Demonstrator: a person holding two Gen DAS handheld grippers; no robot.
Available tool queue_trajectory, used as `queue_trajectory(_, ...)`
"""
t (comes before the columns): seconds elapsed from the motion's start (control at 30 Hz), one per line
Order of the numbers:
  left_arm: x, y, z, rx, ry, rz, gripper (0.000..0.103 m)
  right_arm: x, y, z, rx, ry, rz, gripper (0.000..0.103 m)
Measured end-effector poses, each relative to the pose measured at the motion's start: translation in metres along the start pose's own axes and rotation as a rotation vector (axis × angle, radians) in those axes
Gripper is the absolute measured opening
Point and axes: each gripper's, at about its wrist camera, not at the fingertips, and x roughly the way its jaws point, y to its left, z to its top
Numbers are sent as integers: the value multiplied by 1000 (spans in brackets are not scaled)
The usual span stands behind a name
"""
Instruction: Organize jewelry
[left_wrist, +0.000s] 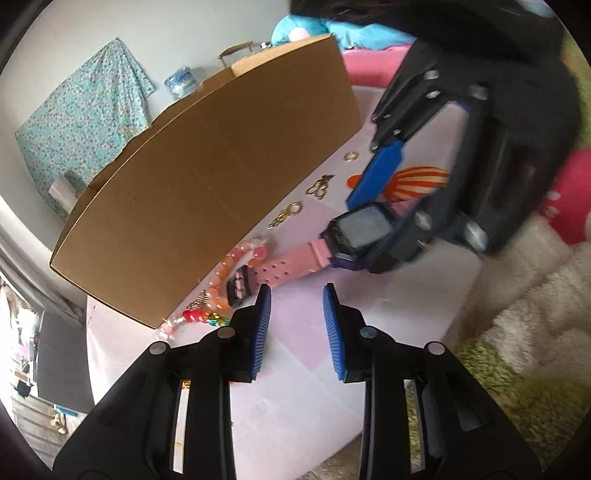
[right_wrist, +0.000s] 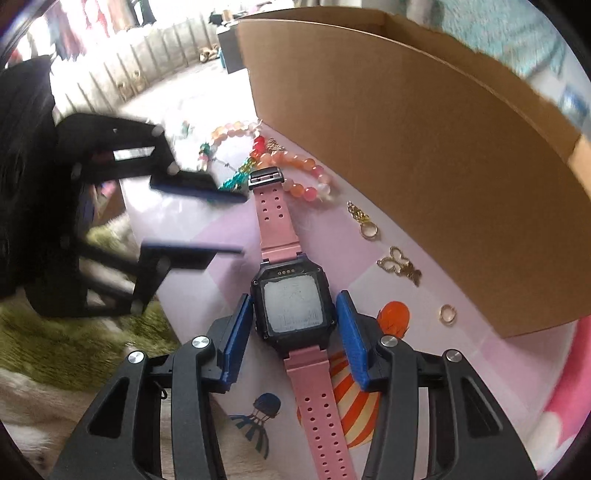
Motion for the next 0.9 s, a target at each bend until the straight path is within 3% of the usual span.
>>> queue_trajectory(0.17, 4, 0, -7, 45, 5, 53, 28, -5, -28, 2, 93, 21, 194, 46)
queue_trajectory(0.23, 4, -7, -5, 62, 0, 71, 31, -6, -39, 9, 110, 31, 249, 46)
queue_trajectory(0.27, 5, -7, -4, 79, -4, 83, 37, -7, -43, 11, 117, 42, 287, 46)
queue_trajectory(0.3, 7, -8, -3, 97, -8, 95, 44, -4, -49, 7, 119, 46, 303, 46)
queue_trajectory(0.37, 10, -9, -3, 134, -16, 113, 49, -1, -53, 7, 102, 55, 327, 46)
queue_trajectory(0.7, 27, -24, 15, 231, 3, 147, 50, 8, -51, 7, 44, 74, 379, 46)
queue_trajectory(0.8, 29, -17, 15, 236, 7, 139, 42, 5, -51, 6, 30, 67, 379, 46)
queue_trajectory(0.9, 32, -18, 17, 218, 29, 106, 18, 7, -55, 2, 22, 54, 375, 45)
